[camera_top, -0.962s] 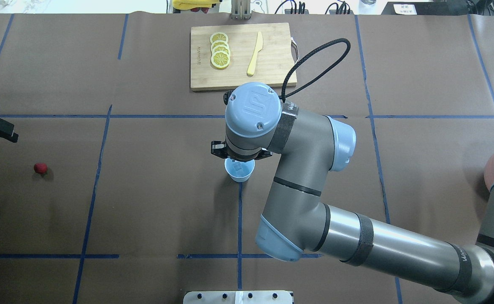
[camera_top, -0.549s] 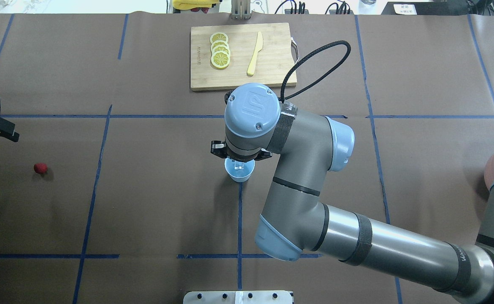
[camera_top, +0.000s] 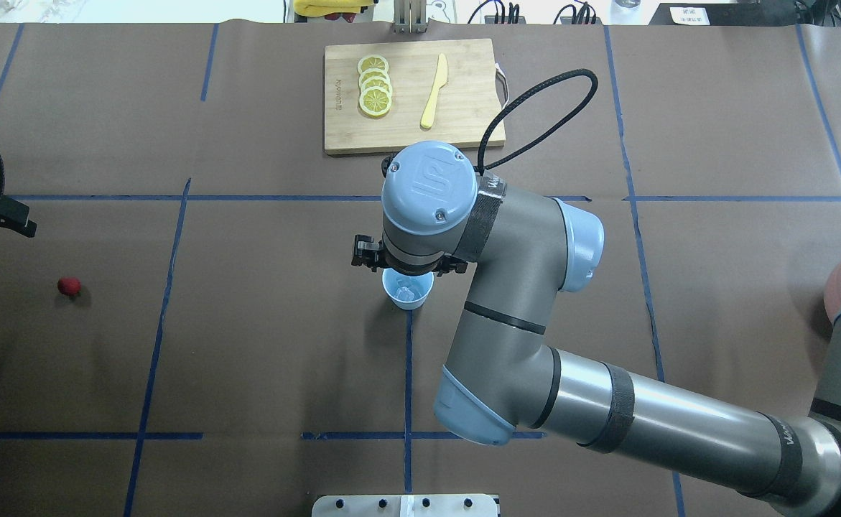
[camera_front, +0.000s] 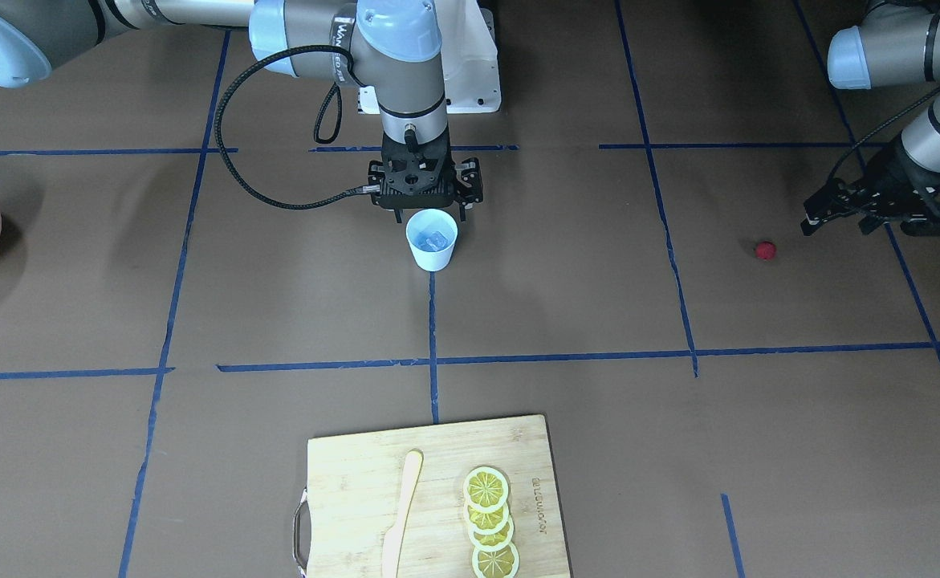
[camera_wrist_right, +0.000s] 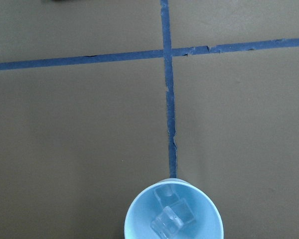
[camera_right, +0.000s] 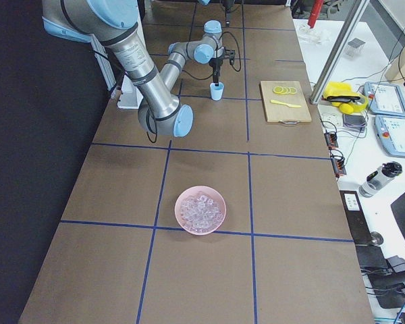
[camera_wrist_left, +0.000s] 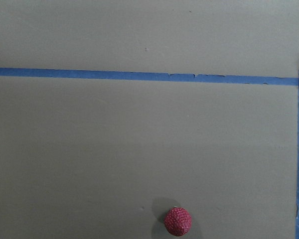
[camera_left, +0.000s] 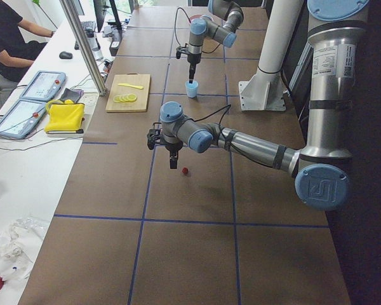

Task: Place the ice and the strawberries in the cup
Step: 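Lower the ice cube into the blue cup and open the right gripper, then move the right gripper toward the cutting board while the left gripper approaches the strawberry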

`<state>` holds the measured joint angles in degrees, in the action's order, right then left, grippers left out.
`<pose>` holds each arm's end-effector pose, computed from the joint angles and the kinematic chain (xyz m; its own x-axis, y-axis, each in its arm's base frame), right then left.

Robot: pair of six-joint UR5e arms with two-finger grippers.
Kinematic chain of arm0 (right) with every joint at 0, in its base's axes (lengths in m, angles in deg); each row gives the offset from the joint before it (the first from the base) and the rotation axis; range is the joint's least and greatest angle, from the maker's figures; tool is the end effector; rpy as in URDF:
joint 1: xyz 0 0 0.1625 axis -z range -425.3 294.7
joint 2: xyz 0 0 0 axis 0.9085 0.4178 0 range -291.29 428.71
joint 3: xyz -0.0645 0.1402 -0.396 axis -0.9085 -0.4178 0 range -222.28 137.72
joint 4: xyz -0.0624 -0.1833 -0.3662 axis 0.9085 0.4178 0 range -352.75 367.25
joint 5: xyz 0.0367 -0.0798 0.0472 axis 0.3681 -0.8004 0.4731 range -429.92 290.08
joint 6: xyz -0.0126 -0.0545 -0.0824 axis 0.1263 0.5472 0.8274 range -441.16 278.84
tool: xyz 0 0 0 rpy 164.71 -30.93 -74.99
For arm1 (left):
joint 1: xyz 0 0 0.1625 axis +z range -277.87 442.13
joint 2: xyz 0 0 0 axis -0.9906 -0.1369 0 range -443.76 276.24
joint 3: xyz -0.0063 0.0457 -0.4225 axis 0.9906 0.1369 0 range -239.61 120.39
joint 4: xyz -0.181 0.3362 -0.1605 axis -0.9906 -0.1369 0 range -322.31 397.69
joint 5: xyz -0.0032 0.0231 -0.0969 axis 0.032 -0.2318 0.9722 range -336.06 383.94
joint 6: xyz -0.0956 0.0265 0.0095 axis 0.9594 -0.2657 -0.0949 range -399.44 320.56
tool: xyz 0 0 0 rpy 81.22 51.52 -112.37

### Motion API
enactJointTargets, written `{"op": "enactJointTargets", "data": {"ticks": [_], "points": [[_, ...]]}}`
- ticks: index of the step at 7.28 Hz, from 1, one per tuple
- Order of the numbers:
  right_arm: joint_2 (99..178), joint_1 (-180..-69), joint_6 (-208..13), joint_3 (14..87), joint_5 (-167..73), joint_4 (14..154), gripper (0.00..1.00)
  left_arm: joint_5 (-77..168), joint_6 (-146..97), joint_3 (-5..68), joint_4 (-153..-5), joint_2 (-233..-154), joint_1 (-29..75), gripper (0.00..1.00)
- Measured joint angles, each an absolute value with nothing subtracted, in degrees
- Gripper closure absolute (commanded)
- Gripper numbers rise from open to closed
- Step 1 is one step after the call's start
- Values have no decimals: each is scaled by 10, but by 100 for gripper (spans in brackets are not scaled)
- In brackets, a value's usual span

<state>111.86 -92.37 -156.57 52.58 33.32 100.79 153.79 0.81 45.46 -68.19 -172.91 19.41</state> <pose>-0.5658 -0.4132 0.1357 0.6480 0.0558 0.7596 -0.1320 0.9904 0.0399 0.1667 -0.4748 0.5075 0.6646 -0.0104 -0.7471 0.0430 0.9988 0.0244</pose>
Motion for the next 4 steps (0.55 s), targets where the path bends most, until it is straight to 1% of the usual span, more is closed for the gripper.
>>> {"op": "enactJointTargets", "data": {"ticks": [2, 4], "points": [[1119, -933, -1565, 544, 335, 1015, 1, 1526, 16, 448, -687, -1731, 211, 0], [1121, -959, -1559, 575, 345, 1034, 1, 1492, 74, 408, -763, -1730, 246, 0]]}}
